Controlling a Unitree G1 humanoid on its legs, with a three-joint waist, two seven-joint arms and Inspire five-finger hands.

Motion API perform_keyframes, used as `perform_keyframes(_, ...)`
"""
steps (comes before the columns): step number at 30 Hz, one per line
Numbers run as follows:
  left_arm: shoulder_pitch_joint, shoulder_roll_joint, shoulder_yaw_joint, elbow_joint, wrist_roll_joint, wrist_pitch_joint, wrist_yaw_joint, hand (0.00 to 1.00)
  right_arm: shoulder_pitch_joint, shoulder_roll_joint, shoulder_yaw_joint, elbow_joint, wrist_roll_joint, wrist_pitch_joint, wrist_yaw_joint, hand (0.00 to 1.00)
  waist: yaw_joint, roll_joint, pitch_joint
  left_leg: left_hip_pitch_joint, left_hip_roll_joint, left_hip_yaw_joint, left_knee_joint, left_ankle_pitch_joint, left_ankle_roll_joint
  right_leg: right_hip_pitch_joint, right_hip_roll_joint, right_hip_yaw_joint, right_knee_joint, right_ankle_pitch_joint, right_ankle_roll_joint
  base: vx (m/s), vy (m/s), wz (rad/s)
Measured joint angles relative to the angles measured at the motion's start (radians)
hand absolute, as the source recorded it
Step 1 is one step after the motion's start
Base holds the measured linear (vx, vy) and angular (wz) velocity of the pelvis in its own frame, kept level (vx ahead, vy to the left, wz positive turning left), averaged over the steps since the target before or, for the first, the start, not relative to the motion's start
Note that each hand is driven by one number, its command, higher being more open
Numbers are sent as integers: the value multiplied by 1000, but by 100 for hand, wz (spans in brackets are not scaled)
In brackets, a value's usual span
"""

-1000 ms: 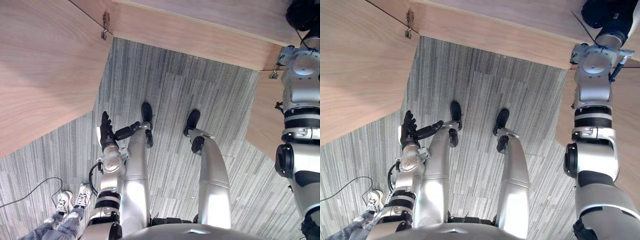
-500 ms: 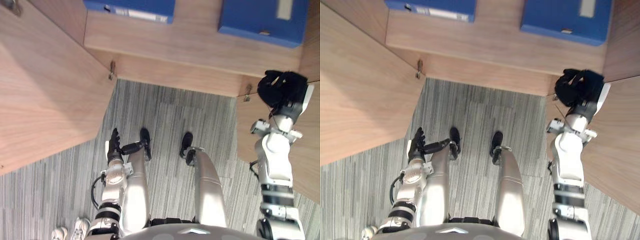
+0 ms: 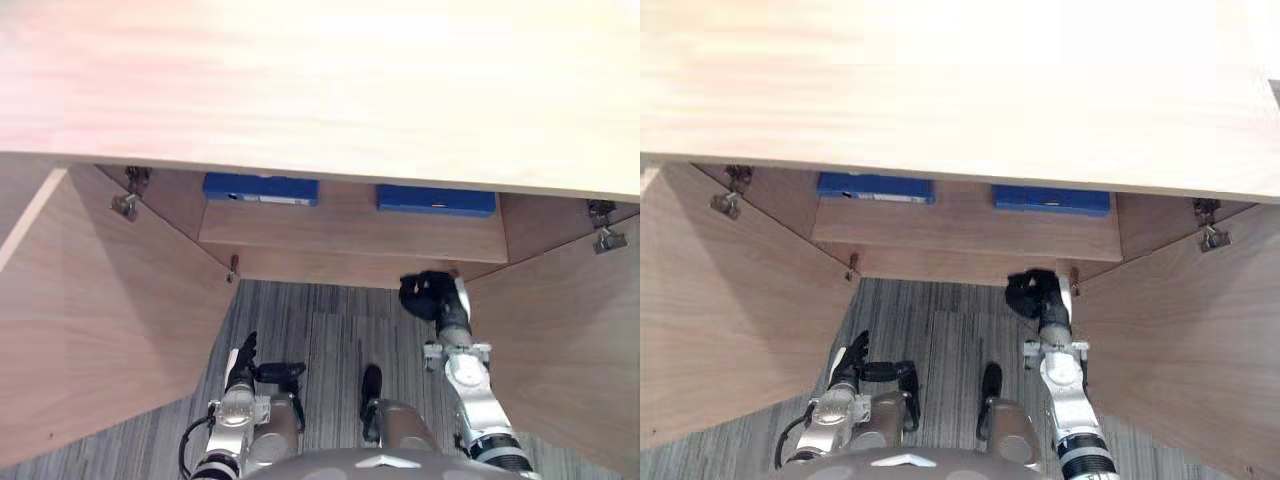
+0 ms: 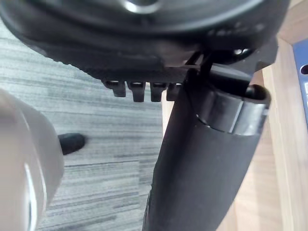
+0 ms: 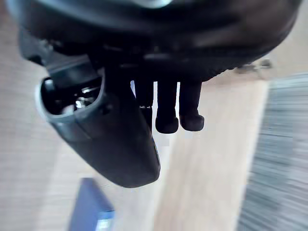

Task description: Walk over to the cabinet, pick up the folder, carry it to the office cabinet, place the folder inside the office cabinet, then close the office cabinet door

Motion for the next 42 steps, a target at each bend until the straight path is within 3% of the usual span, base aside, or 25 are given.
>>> perform_keyframes(7, 12, 21, 9, 75, 34, 7, -6, 100, 5, 22, -2, 316, -35, 50, 4, 100, -22, 14, -41, 128, -21, 24, -140, 50, 1, 92, 8, 13, -87, 42, 2, 43, 3, -9)
perform_keyframes(18, 21, 18, 16, 133, 52, 31, -9, 100, 6, 44, -84, 462, -34, 90, -8, 100, -33, -2, -69, 213, -52, 25, -293, 147, 6, 118, 4, 28, -127, 71, 4, -100, -4, -1)
perform_keyframes(30, 19, 18, 17, 164, 62, 38, -7, 100, 13, 56, -199, 516, -5, 101, -31, 100, -34, 2, -91, 254, -62, 76, -293, 126, 13, 151, 9, 99, -167, 90, 16, -4, 8, -14)
perform_keyframes(37, 21, 16, 38, 165, 78, 41, -9, 100, 28, 58, -321, 481, 120, 93, -44, 100, -44, 8, -95, 304, -55, 173, -292, 88, 8, 152, 28, 199, -174, 92, 13, 31, 2, -44)
perform_keyframes(42, 32, 5, 61, 170, 100, 51, -9, 100, 95, 80, -432, 331, 258, 82, -73, 100, -65, 13, -102, 346, -48, 273, -287, 53, -3, 141, 48, 289, -165, 93, 12, 2, -1, -57)
